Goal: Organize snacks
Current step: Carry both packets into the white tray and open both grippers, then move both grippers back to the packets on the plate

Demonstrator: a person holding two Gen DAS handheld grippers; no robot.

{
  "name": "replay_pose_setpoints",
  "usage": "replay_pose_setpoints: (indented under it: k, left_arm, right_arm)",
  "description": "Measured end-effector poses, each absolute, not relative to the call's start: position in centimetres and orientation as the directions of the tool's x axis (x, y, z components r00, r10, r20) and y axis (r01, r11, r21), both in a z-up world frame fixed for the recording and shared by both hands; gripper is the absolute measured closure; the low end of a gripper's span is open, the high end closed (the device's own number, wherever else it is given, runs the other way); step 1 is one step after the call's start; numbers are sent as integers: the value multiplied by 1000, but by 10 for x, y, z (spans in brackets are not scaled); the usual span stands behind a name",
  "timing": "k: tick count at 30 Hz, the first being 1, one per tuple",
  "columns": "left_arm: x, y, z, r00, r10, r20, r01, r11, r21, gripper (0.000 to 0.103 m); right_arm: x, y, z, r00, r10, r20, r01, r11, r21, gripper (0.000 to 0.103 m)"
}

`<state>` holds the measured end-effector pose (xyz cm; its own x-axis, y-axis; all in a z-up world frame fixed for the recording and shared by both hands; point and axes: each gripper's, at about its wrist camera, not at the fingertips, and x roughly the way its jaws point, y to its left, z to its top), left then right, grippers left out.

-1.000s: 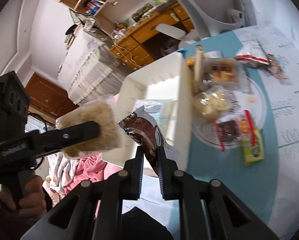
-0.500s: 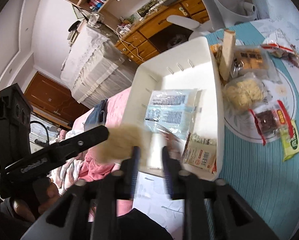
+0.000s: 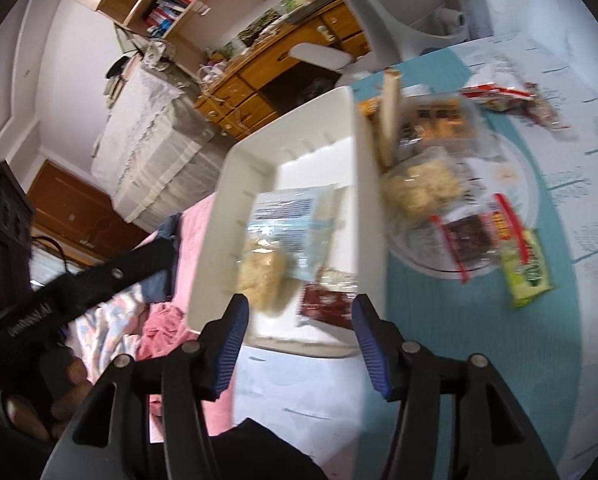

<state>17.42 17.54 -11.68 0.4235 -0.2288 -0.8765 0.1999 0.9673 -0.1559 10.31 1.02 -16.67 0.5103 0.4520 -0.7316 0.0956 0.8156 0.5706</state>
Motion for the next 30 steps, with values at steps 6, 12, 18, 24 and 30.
replay_pose_setpoints:
  k: [6, 12, 18, 24, 30]
  left_arm:
    - [185, 129, -110, 394, -279, -876, 307, 938, -160, 22]
    - [196, 77, -105, 341, -329, -881, 464, 874, -147, 22]
    - [209, 21, -113, 265, -338, -903, 613, 782, -113, 19]
    - [223, -24, -141, 180, -270, -946, 682, 727, -78, 18]
    - [241, -53, -187, 32, -167, -985, 645, 757, -108, 18]
  right_arm:
    - [89, -21, -174, 511, 336, -791, 179, 859, 481, 44]
    - [79, -51, -189, 488, 209, -847, 246, 899, 364, 44]
    - [79, -62, -207, 469, 102, -877, 217, 950, 226, 44]
    - [82, -59, -229, 477, -1, -879, 107, 993, 57, 44]
    - [85, -57, -246, 485, -24, -874, -1, 1000, -28, 44]
